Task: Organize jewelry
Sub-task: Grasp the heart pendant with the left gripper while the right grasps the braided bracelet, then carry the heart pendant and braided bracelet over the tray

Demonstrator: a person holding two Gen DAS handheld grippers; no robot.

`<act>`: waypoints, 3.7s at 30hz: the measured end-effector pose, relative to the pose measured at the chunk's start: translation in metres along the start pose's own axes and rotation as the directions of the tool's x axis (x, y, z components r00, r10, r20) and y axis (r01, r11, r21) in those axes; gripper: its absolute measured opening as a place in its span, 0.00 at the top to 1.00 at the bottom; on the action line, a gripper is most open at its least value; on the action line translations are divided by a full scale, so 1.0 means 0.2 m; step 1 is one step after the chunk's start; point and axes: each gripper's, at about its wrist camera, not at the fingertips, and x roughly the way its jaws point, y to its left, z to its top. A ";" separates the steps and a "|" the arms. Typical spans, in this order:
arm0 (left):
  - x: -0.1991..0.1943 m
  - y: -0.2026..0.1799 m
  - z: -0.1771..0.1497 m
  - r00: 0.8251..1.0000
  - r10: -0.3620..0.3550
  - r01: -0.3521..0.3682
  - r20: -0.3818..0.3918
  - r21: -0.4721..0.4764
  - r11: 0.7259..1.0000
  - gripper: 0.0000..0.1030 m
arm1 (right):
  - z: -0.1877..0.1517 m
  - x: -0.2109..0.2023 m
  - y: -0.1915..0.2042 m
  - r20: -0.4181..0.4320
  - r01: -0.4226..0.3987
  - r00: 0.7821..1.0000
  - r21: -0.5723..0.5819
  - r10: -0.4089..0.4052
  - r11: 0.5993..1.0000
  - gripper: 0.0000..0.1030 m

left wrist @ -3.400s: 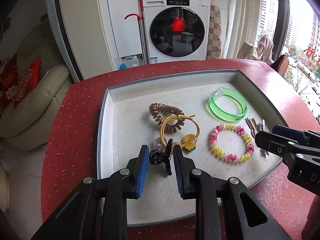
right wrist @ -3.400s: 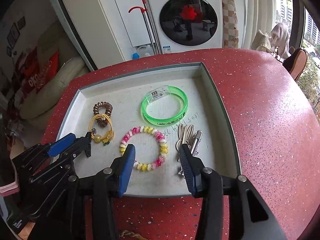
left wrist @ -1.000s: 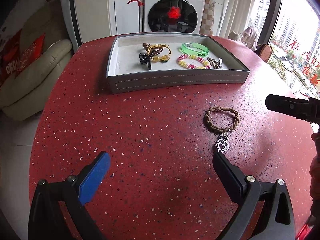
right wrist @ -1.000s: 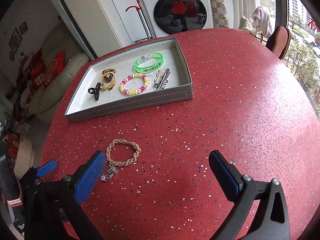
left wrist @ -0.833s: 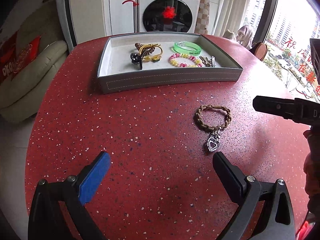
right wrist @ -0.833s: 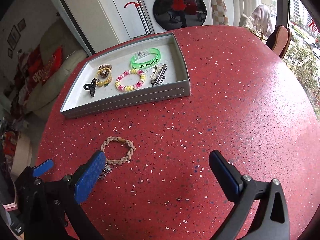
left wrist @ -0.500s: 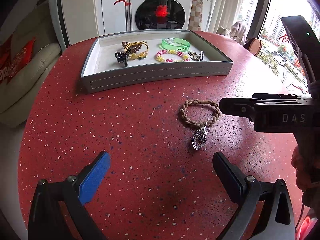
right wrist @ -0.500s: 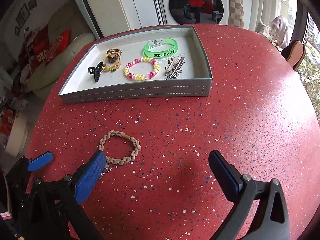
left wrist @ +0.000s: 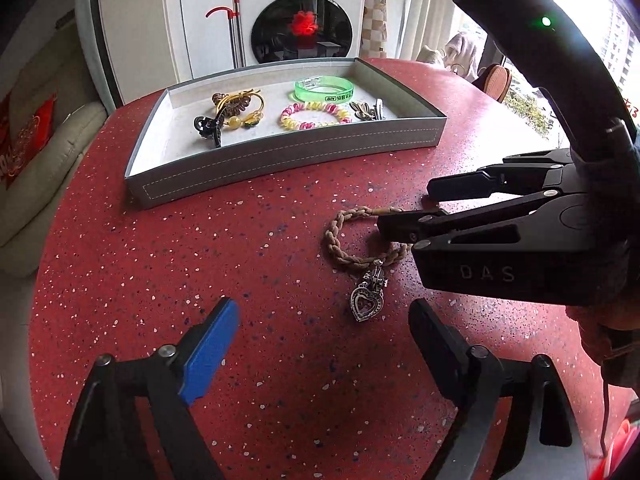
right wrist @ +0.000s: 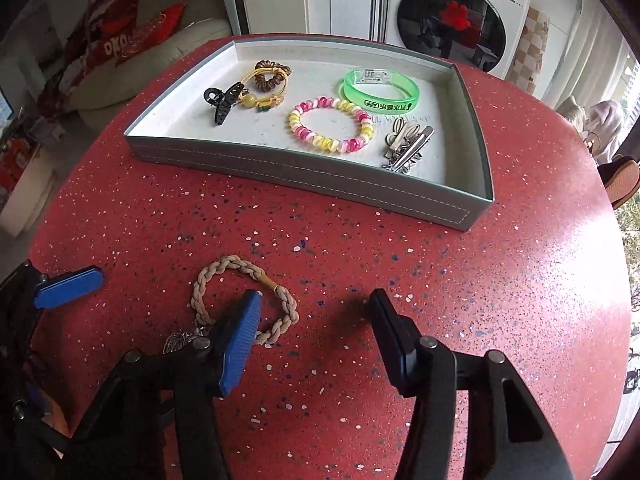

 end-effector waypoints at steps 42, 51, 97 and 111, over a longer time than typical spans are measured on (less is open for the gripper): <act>-0.13 0.19 0.04 0.996 -0.067 0.071 0.060 -0.065 0.995 0.65 | -0.06 -0.24 -0.10 0.136 -0.087 0.989 0.252 0.054 0.964 0.93; -0.17 0.29 0.05 0.994 -0.066 0.073 0.087 -0.088 0.993 0.65 | -0.07 -0.32 -0.14 0.173 -0.100 0.984 0.308 0.048 0.946 0.93; 0.22 0.39 0.66 0.996 0.030 -0.024 0.082 -0.078 0.997 0.65 | 0.40 -0.05 -0.40 0.200 -0.075 0.980 0.434 -0.015 0.898 0.93; 0.38 0.39 0.69 0.993 0.112 -0.110 0.043 -0.056 0.992 0.65 | 0.44 0.08 -0.39 0.166 -0.017 0.984 0.428 -0.060 0.904 0.93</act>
